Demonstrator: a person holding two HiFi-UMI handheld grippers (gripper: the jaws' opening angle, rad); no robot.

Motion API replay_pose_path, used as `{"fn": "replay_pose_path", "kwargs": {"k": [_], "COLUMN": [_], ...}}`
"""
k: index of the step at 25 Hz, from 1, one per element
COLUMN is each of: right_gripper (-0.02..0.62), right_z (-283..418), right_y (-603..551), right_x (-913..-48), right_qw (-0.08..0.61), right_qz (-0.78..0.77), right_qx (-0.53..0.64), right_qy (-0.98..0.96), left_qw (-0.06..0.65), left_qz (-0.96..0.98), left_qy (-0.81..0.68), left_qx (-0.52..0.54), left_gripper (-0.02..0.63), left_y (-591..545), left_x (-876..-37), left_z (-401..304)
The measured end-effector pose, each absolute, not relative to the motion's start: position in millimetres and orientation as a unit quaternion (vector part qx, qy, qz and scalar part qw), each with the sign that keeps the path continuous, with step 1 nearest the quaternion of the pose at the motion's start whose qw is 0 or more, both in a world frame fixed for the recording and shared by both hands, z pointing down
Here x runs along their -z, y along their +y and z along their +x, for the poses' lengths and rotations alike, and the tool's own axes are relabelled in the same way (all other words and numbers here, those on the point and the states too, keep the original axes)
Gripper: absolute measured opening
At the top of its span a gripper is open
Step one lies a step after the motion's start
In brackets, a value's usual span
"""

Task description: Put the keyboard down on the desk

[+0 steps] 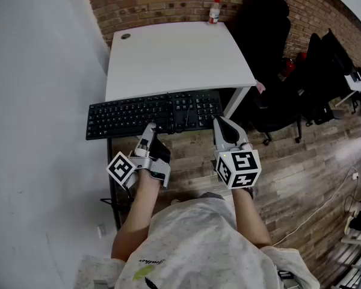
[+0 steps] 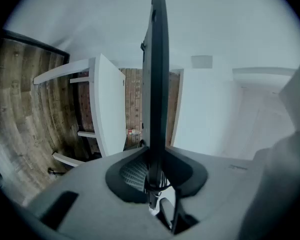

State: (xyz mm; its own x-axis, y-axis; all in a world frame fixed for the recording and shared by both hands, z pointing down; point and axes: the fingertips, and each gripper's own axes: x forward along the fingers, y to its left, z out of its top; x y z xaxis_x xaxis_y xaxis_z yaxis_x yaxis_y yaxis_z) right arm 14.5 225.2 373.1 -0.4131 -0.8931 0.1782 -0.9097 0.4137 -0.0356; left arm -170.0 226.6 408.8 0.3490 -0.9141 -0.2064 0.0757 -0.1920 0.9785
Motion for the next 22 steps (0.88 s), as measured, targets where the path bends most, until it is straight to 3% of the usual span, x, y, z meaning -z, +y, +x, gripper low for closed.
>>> {"fn": "replay_pose_path", "kwargs": {"k": [9,22], "right_gripper": [0.003,0.003], "right_z": [12,49], "right_y": [201,63], "right_x": [-377,-395], "right_qw": [0.050,0.041], "right_qz": [0.534,0.518], "right_qx": [-0.078,-0.102], "right_qy": [-0.840,-0.848], "left_qw": [0.548,0.550], "left_qz": [0.616,0.601], "left_qy": [-0.336,-0.359], "left_qx": [0.455,0.455], "left_gripper": [0.069,0.071], "left_y": [204,75], "left_x": [-412,-426], "left_z": [-167,-134]}}
